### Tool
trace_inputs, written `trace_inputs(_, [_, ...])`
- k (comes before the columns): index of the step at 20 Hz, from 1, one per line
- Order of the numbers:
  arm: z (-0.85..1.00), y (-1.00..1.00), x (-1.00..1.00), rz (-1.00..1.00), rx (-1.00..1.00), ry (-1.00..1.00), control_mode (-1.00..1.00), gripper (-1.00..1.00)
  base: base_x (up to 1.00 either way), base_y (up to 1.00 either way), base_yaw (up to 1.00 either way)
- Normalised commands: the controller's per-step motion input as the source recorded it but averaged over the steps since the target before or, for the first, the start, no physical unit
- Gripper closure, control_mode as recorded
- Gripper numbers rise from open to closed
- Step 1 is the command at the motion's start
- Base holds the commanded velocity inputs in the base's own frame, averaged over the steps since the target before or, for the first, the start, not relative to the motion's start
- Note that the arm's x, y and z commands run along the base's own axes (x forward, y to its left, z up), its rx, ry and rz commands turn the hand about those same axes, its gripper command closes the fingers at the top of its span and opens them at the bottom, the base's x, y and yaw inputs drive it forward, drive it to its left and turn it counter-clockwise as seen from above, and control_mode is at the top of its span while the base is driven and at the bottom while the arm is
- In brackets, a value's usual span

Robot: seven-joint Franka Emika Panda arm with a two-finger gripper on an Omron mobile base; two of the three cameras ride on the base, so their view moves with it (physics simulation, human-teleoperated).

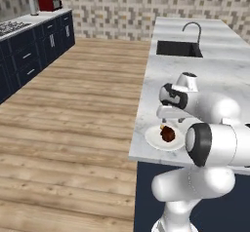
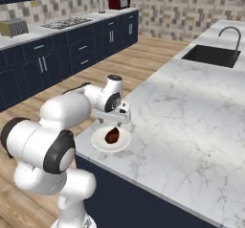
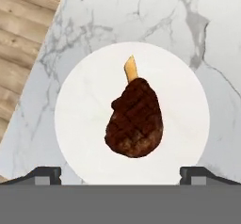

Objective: Pick the steak from the counter and place it in the microwave.

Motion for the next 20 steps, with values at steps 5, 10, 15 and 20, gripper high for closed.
trace_inputs(5, [-0.89,0.11,0.82,0.00,0.00,0.01,-1.00,-1.00,0.00,0.00,0.00])
trace_inputs(10, [-0.47,0.00,0.27,0.00,0.00,0.00,-1.00,-1.00,0.00,0.00,0.00])
trace_inputs(15, [-0.28,0.00,-0.01,0.00,-0.04,0.02,-1.00,-1.00,0.00,0.00,0.00])
trace_inputs(20, [-0.30,0.16,-0.02,0.00,-0.10,0.01,-1.00,-1.00,0.00,0.00,0.00])
